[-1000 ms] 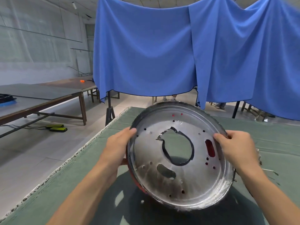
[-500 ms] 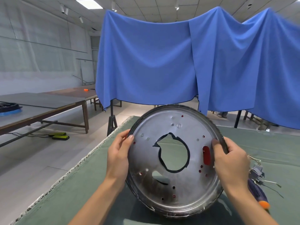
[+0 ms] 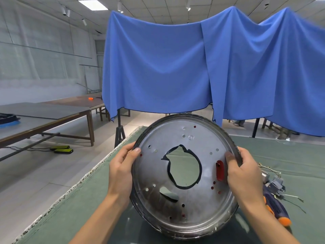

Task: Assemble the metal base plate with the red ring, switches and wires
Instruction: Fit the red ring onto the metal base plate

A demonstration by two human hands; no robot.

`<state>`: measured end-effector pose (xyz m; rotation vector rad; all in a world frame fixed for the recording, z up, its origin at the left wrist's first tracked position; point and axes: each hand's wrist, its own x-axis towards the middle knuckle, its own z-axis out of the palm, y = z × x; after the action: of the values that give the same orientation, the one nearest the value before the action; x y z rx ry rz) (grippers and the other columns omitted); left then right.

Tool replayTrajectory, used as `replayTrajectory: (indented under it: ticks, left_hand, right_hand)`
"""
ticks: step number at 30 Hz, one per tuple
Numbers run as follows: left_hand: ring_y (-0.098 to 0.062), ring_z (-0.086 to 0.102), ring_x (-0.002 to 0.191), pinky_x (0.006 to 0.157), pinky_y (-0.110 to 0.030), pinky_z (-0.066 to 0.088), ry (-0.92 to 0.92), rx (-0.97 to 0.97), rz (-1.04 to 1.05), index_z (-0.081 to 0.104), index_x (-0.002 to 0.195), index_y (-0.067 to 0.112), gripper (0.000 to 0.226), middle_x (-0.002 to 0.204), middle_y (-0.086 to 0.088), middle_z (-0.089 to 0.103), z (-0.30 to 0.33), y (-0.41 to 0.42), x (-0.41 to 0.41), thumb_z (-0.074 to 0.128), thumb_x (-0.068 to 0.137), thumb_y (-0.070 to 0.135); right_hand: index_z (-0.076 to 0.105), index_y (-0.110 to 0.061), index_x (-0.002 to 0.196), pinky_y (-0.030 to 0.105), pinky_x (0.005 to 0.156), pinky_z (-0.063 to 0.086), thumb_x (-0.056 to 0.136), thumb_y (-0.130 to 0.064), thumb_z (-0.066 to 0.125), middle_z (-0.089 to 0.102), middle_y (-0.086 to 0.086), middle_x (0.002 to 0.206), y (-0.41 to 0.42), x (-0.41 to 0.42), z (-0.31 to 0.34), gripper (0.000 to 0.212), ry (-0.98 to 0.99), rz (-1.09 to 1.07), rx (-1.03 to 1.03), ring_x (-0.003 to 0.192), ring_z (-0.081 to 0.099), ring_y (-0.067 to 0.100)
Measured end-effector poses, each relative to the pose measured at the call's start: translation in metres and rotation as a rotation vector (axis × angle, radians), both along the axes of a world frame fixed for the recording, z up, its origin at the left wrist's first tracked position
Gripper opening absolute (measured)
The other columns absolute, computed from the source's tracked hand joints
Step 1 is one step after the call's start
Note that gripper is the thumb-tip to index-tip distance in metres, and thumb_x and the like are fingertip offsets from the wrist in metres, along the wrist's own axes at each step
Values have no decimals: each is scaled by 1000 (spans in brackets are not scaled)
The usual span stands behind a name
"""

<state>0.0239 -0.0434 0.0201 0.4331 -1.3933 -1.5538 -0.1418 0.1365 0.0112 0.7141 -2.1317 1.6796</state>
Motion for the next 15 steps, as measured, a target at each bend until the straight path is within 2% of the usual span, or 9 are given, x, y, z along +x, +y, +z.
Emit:
replayTrajectory:
  ticks: [8,13,15]
  left_hand:
    - [-40,61,102,91,-55,46,0,9,-27,66,108,7,22,105,-20,67,-1,-1,2,56,89,15]
    - [-32,61,88,78,-45,48,0,11,11,67,97,8,16,97,-18,67,0,-1,3,59,88,20]
    - [-30,59,84,77,-44,45,12,26,-3,66,94,4,21,94,-22,64,2,-1,4,61,87,23]
  right_hand:
    - [60,-18,109,32,74,39,98,-19,49,65,3,97,-1,-2,-1,16,-24,11,2,93,56,25]
    - [62,-15,114,39,83,46,99,-21,47,66,3,103,-1,2,0,22,-12,7,16,98,57,26]
    - [63,-15,111,39,81,46,99,-25,47,67,4,100,-1,3,2,23,-4,1,15,95,58,27]
